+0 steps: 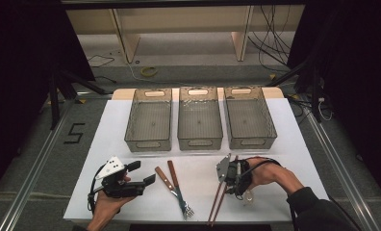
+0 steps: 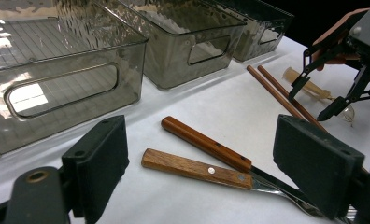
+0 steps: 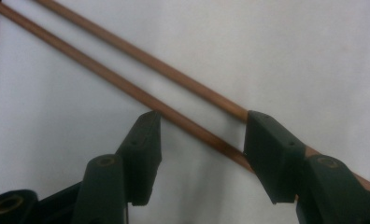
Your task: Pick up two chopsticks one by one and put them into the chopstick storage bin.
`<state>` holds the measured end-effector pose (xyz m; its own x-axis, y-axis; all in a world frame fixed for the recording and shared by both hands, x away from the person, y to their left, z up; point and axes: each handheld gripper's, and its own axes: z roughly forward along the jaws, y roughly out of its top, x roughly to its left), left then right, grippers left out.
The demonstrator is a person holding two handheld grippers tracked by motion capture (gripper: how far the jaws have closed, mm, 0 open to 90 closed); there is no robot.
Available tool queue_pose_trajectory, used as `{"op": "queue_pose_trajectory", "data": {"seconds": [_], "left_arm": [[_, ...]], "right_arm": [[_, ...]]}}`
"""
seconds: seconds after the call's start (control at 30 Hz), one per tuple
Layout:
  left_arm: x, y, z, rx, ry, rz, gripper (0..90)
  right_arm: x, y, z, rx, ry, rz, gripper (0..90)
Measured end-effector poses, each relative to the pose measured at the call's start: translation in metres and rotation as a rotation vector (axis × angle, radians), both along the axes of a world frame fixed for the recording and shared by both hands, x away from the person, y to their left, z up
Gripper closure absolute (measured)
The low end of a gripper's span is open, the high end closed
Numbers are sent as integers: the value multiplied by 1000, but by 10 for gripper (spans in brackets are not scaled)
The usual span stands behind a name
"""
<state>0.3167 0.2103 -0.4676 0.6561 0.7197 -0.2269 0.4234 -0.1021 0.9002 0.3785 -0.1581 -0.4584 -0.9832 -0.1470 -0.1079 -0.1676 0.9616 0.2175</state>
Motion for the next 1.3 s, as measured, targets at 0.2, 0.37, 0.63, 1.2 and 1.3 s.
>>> {"op": "queue_pose_trajectory", "data": {"seconds": [0.2,0.37,0.63,1.2,1.3], "left_arm": [[0,0,0,3,1,-3,173],[0,-1,0,6,1,-5,174],[0,-1,0,5,2,-7,174],[0,-1,0,4,4,-11,175],[0,-1,0,3,7,-11,175]], "right_arm": [[0,0,0,-10,2,6,483],[0,2,0,-14,14,16,485],[3,3,0,-24,41,4,509],[5,8,1,-86,60,-1,591],[5,8,1,-89,62,-3,609]]}}
